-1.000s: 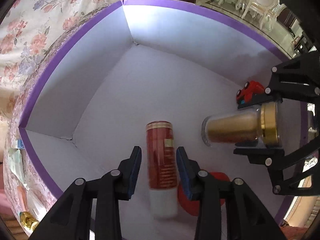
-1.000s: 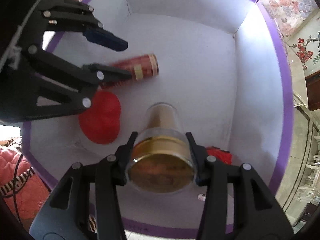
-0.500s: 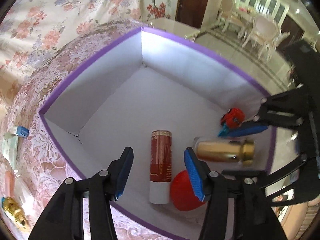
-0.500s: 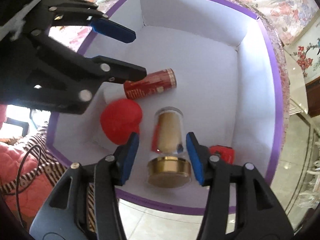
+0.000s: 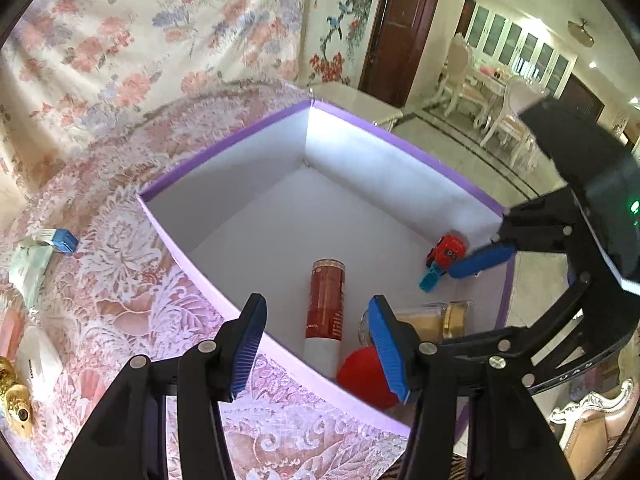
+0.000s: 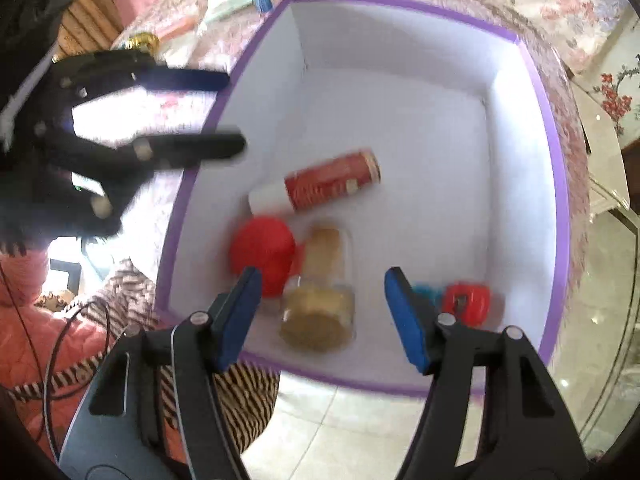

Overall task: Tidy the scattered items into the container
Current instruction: 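Open both tools to drop the tube and the jar into the box, then move both tools back over the remaining items on the table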

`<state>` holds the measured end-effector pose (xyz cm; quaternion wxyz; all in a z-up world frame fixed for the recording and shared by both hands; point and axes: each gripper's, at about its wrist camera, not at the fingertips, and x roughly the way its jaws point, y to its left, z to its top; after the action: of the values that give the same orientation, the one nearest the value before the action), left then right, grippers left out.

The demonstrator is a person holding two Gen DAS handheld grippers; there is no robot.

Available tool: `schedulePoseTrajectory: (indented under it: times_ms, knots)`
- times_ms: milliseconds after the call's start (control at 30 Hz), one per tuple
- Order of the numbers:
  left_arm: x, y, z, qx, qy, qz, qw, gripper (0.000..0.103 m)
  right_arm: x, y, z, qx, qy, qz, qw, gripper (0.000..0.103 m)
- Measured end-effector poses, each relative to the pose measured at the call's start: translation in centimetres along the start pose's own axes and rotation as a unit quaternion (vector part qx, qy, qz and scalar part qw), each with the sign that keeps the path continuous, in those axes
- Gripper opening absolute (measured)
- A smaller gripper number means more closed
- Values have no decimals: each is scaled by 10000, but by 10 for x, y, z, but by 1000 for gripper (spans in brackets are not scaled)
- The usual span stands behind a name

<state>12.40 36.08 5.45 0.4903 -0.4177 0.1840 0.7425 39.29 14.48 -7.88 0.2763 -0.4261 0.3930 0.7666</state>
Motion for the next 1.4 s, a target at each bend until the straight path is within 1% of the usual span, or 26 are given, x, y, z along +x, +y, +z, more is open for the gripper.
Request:
schedulePoseTrajectory:
  times_ms: [33,100,167,233,300,400,433,500,533,600,700,800,933,1000,1067,1100,1133,1200,1267,1400]
  knots:
    - [-4,0,-2,-16,-46,-45,10000,54,1,-1,-1,-23,29,50,10000,66]
    - [-10,0,-6,-29,-143,-75,9999,54,-4,0,-5,-8,-8,8,10000,66]
    - [-17,1,-10,-40,-240,-99,9997,55,-11,3,-8,51,-71,128,9999,66]
    - [-20,2,-11,-51,-283,-132,9995,56,-14,20,2,-30,-59,113,9999,66]
    - [-24,3,-14,-61,-326,-168,9993,56,-5,27,4,-88,21,149,9998,66]
    - [-30,6,-19,-103,-393,-214,9989,56,8,15,8,279,49,246,9993,67]
    - [-31,7,-20,-120,-403,-226,9989,56,14,8,11,446,87,120,9989,70]
    - [-33,10,-22,-139,-419,-225,9988,57,29,-5,14,741,297,-116,9967,81]
    - [-34,11,-22,-153,-432,-215,9987,57,37,-12,16,886,409,-231,9950,83]
    - [-36,15,-24,-184,-459,-192,9986,57,47,-24,20,1096,462,-118,9928,83]
    - [-40,19,-26,-236,-490,-139,9984,57,51,-33,27,1231,349,7,9918,80]
    - [-43,28,-26,-313,-531,-82,9981,57,43,-29,30,1151,200,22,9932,79]
    - [-50,40,-31,-534,-673,-136,9962,57,24,-16,34,938,-77,-265,9952,79]
    - [-52,46,-38,-629,-733,-183,9952,58,12,-4,39,828,-291,-323,9956,79]
    - [-55,54,-46,-737,-785,-228,9939,65,2,16,48,672,-648,-245,9953,79]
    - [-56,59,-52,-814,-794,-220,9933,73,-3,26,54,647,-788,-212,9946,79]
    - [-58,65,-58,-895,-800,-206,9926,78,-6,38,59,598,-938,-185,9936,79]
    - [-62,78,-71,-1061,-825,-139,9908,81,-9,62,70,485,-1249,-132,9909,79]
    - [-69,98,-90,-1290,-856,26,9879,82,-10,86,80,374,-1472,-29,9884,79]
    - [-81,138,-127,-1716,-893,365,9804,85,6,134,103,200,-1807,299,9829,79]
